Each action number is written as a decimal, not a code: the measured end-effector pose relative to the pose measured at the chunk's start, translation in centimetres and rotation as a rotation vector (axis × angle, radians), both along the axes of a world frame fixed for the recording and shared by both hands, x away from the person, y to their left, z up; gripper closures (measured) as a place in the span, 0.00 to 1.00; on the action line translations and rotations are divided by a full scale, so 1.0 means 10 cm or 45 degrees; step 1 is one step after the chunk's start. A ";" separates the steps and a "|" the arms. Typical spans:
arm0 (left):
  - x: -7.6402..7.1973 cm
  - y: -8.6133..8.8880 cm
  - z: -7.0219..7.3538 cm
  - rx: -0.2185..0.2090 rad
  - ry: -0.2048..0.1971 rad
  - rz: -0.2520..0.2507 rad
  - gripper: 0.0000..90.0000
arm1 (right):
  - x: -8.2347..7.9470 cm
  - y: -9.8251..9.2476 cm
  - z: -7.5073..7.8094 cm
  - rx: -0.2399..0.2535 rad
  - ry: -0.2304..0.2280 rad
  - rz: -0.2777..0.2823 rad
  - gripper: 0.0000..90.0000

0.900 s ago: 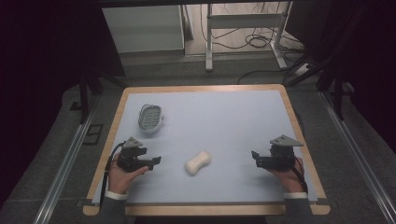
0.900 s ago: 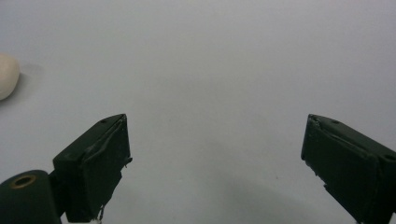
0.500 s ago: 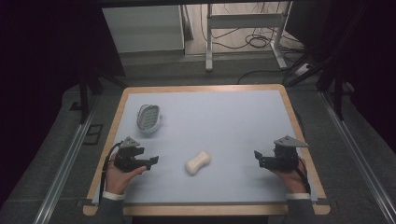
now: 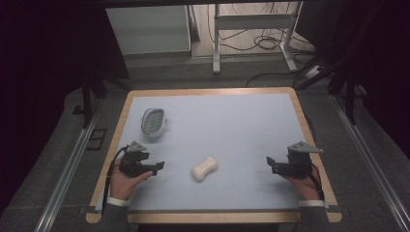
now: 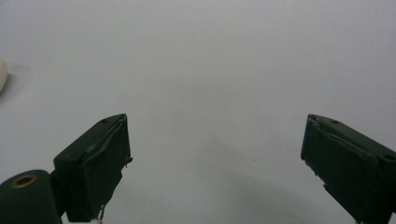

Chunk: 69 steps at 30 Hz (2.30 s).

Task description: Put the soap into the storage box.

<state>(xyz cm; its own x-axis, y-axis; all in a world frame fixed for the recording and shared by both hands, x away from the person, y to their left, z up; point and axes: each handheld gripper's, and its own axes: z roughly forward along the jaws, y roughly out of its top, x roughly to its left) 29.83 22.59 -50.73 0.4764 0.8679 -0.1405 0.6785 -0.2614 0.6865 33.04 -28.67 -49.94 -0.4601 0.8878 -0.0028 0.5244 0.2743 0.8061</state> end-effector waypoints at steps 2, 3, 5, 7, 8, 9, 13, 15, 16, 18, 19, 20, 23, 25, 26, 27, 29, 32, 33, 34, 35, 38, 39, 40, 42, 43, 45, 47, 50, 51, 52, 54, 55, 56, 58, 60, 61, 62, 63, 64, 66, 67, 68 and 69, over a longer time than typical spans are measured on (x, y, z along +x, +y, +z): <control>-0.01 -0.01 0.03 0.006 -0.005 0.009 0.26 | 0.00 -0.03 0.00 0.000 -0.006 0.003 0.09; -0.01 -0.01 0.03 0.006 -0.005 0.009 0.26 | 0.00 -0.03 0.00 0.000 -0.006 0.003 0.09; -0.02 -0.02 0.08 0.012 0.004 0.000 0.26 | -0.02 -0.07 0.02 0.010 -0.005 -0.003 0.09; -0.02 -0.03 0.11 0.022 0.004 -0.009 0.26 | -0.02 -0.08 0.02 0.012 -0.010 -0.007 0.09; -0.03 -0.04 0.14 0.023 0.005 -0.016 0.26 | -0.02 -0.08 0.03 0.013 -0.010 -0.008 0.09; -0.03 -0.04 0.17 0.026 0.005 -0.019 0.26 | -0.02 -0.09 0.03 0.014 -0.014 -0.008 0.09; -0.04 -0.07 0.23 0.009 -0.009 -0.025 0.27 | -0.02 -0.07 0.04 0.003 -0.020 -0.008 0.09; -0.03 -0.10 0.23 0.013 -0.003 -0.042 0.27 | -0.03 -0.06 0.03 -0.005 -0.020 -0.009 0.09; -0.03 -0.11 0.24 0.018 -0.002 -0.051 0.27 | -0.03 -0.06 0.03 -0.008 -0.021 -0.010 0.09; -0.02 -0.12 0.26 0.021 0.000 -0.061 0.27 | -0.03 -0.05 0.04 -0.011 -0.023 -0.009 0.09; -0.01 -0.12 0.27 0.028 -0.001 -0.061 0.27 | -0.03 -0.05 0.04 -0.019 -0.025 -0.007 0.09; -0.01 -0.13 0.29 0.029 -0.005 -0.065 0.27 | -0.04 -0.05 0.04 -0.021 -0.028 -0.007 0.09; -0.01 -0.15 0.37 0.031 -0.023 -0.081 0.27 | -0.04 -0.05 0.04 -0.025 -0.026 -0.012 0.10; 0.00 -0.16 0.40 0.035 -0.027 -0.094 0.27 | -0.05 -0.05 0.04 -0.031 -0.028 -0.013 0.10; 0.00 -0.16 0.42 0.034 -0.020 -0.102 0.27 | -0.06 -0.05 0.04 -0.034 -0.030 -0.012 0.10; 0.00 -0.16 0.42 0.034 -0.020 -0.102 0.27 | -0.06 -0.05 0.04 -0.034 -0.030 -0.012 0.10; 0.01 -0.18 0.44 0.034 -0.018 -0.108 0.27 | -0.06 -0.04 0.05 -0.031 -0.032 -0.012 0.10; 0.03 -0.21 0.45 0.033 -0.015 -0.118 0.27 | -0.07 -0.04 0.05 -0.033 -0.036 -0.008 0.10; 0.03 -0.22 0.45 0.034 -0.013 -0.122 0.27 | -0.07 -0.04 0.05 -0.034 -0.038 -0.009 0.10; 0.03 -0.23 0.45 0.035 -0.009 -0.125 0.27 | -0.07 -0.04 0.05 -0.036 -0.036 -0.009 0.10; 0.03 -0.24 0.46 0.038 -0.009 -0.128 0.27 | -0.07 -0.04 0.05 -0.034 -0.037 -0.011 0.10; 0.01 -0.29 0.50 0.037 -0.016 -0.149 0.27 | -0.08 -0.04 0.05 -0.033 -0.036 -0.010 0.10; 0.01 -0.30 0.50 0.041 -0.010 -0.154 0.27 | -0.08 -0.03 0.05 -0.031 -0.039 -0.008 0.10; 0.01 -0.32 0.50 0.047 -0.006 -0.156 0.27 | -0.08 -0.03 0.05 -0.032 -0.039 -0.006 0.10; 0.02 -0.35 0.49 0.061 -0.002 -0.170 0.27 | -0.08 -0.03 0.05 -0.033 -0.039 -0.006 0.10; 0.02 -0.38 0.49 0.059 0.004 -0.178 0.27 | -0.08 -0.03 0.05 -0.033 -0.039 -0.004 0.10; 0.03 -0.43 0.48 0.062 0.011 -0.200 0.27 | -0.08 -0.03 0.05 -0.035 -0.040 -0.003 0.10; 0.04 -0.46 0.48 0.063 0.015 -0.206 0.27 | -0.08 -0.03 0.05 -0.033 -0.040 -0.005 0.10; 0.05 -0.55 0.49 0.068 0.018 -0.237 0.27 | -0.08 -0.04 0.05 -0.033 -0.038 -0.008 0.10; 0.05 -0.57 0.49 0.068 0.021 -0.245 0.27 | -0.08 -0.03 0.05 -0.033 -0.037 -0.008 0.10; 0.05 -0.58 0.49 0.075 0.022 -0.252 0.27 | -0.08 -0.03 0.05 -0.036 -0.038 -0.008 0.10; 0.04 -0.61 0.50 0.089 0.019 -0.264 0.27 | -0.08 -0.02 0.05 -0.040 -0.040 -0.011 0.10; 0.03 -0.63 0.52 0.086 0.013 -0.272 0.27 | -0.08 -0.02 0.05 -0.039 -0.038 -0.008 0.10; 0.02 -0.65 0.53 0.081 0.010 -0.281 0.27 | -0.09 -0.02 0.05 -0.037 -0.040 -0.007 0.10; 0.01 -0.67 0.55 0.083 0.009 -0.294 0.27 | -0.08 -0.02 0.05 -0.039 -0.042 -0.005 0.10; 0.02 -0.69 0.55 0.087 0.010 -0.295 0.27 | -0.08 -0.01 0.05 -0.038 -0.037 -0.007 0.10; 0.03 -0.72 0.54 0.096 0.015 -0.300 0.27 | -0.08 -0.02 0.04 -0.042 -0.033 -0.004 0.10; 0.04 -0.73 0.54 0.094 0.020 -0.304 0.27 | -0.08 -0.02 0.03 -0.042 -0.034 -0.004 0.10; 0.05 -0.75 0.53 0.096 0.022 -0.306 0.27 | -0.08 -0.02 0.03 -0.045 -0.034 -0.003 0.10; 0.06 -0.76 0.53 0.098 0.021 -0.308 0.27 | -0.08 -0.02 0.04 -0.041 -0.035 -0.005 0.10; 0.07 -0.78 0.51 0.100 0.025 -0.311 0.28 | -0.08 -0.02 0.04 -0.041 -0.034 -0.005 0.10; 0.08 -0.79 0.51 0.101 0.027 -0.314 0.28 | -0.08 -0.02 0.04 -0.041 -0.034 -0.005 0.10; 0.08 -0.79 0.51 0.101 0.027 -0.314 0.27 | -0.08 -0.02 0.04 -0.041 -0.034 -0.005 0.10; 0.09 -0.82 0.50 0.100 0.030 -0.315 0.27 | -0.08 -0.02 0.03 -0.044 -0.034 -0.006 0.10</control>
<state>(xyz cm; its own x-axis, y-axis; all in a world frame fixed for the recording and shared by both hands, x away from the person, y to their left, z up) 30.75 14.41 -45.77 0.6727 0.7343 -0.0908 0.6029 -0.4729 0.6426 32.26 -28.88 -49.61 -0.4555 0.8890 -0.0460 0.5039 0.3001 0.8099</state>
